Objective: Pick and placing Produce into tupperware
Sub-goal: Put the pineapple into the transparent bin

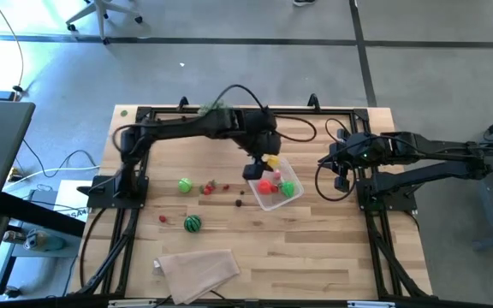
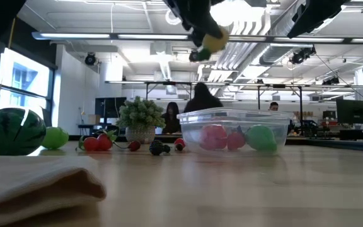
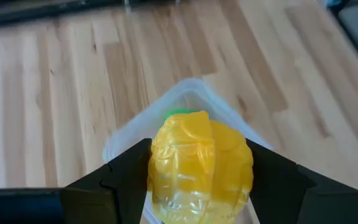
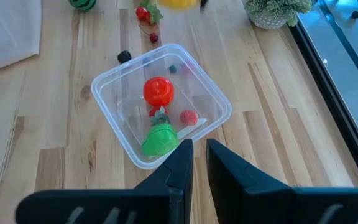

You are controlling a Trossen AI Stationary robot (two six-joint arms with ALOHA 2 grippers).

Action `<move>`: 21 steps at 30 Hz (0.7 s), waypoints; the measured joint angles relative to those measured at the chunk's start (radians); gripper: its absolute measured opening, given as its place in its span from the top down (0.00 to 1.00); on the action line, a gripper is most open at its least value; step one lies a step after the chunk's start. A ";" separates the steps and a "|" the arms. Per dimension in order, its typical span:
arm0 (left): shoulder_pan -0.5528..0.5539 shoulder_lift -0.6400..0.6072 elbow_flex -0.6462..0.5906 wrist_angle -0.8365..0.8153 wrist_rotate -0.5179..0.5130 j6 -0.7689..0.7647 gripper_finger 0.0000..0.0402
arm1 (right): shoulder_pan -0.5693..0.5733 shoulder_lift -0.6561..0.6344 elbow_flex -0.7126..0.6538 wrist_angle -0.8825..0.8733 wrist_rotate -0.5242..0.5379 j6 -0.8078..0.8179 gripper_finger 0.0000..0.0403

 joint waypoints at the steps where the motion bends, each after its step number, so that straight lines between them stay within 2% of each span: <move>1: 0.000 0.020 -0.001 0.006 -0.003 0.003 0.45 | 0.000 0.000 0.000 0.000 0.000 0.000 0.91; 10: 0.001 0.181 -0.002 0.095 -0.028 0.053 0.45 | 0.000 0.000 0.000 0.000 0.000 0.000 0.91; 14: 0.001 0.224 -0.002 0.102 -0.059 0.068 0.45 | 0.000 0.000 0.000 0.000 0.000 0.000 0.91; 21: 0.001 0.277 -0.002 0.127 -0.054 0.071 0.45 | 0.000 0.000 0.000 0.000 0.000 0.000 0.91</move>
